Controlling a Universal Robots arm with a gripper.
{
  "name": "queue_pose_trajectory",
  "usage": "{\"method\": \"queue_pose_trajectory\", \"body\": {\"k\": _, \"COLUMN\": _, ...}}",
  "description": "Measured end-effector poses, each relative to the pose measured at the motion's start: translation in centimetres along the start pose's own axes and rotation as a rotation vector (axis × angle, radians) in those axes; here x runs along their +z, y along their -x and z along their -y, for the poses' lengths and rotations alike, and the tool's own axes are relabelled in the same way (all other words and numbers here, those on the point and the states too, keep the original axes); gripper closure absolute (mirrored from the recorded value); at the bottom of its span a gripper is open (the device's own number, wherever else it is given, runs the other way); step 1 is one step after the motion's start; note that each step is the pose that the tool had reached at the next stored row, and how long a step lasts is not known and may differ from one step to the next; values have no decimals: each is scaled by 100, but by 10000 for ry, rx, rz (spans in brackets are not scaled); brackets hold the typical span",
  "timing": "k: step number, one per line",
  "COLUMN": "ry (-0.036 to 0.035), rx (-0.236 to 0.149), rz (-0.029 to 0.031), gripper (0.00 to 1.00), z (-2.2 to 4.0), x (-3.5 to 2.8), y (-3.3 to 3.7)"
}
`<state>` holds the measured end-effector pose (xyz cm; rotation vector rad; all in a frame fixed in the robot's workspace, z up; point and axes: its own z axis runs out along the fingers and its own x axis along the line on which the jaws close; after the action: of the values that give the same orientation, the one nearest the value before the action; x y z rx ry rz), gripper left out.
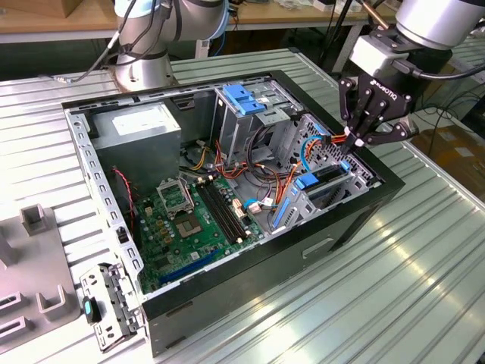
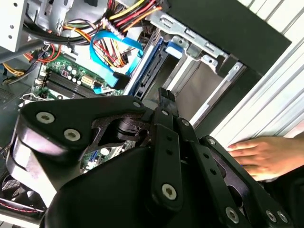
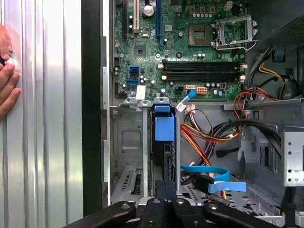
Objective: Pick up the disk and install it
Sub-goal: 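Insert the first disk wire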
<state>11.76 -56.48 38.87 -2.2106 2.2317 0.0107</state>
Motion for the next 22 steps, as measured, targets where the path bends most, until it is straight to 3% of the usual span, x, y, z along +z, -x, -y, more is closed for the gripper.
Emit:
{"method": "queue_pose_trajectory", "body": {"k": 3, "ry": 1, "rx": -273, "rz": -1, "gripper": 89, "z": 18, "x": 2, "y": 0}}
{"method": "queue_pose_trajectory", "body": {"k": 6, "ry": 4, "rx": -806, "rz": -3, "gripper": 89, "z": 30, "x": 6, "y": 0}}
{"method": "queue_pose_trajectory", "body": {"k": 9, "ry": 5, "rx": -842, "rz": -6, "gripper": 89, "z": 91, "x": 6, "y": 0}}
{"method": "queue_pose_trajectory", "body": {"k": 11, "ry": 5, "rx": -877, "rz": -6, "gripper": 89, "z": 170, "x": 5, "y": 5}}
{"method": "queue_pose_trajectory", "body": {"k": 14, "ry": 5, "rx": -924, "rz": -5, "gripper": 89, "z": 208, "x": 5, "y": 9}}
{"method": "queue_pose_trajectory", "body": {"k": 19, "ry": 11, "rx": -2090, "rz": -11, "gripper": 89, "z": 221, "x": 10, "y": 9}}
{"method": "queue_pose_trajectory", "body": {"k": 22, "ry": 13, "rx": -2546, "rz": -11, "gripper": 89, "z": 236, "x": 14, "y": 9}}
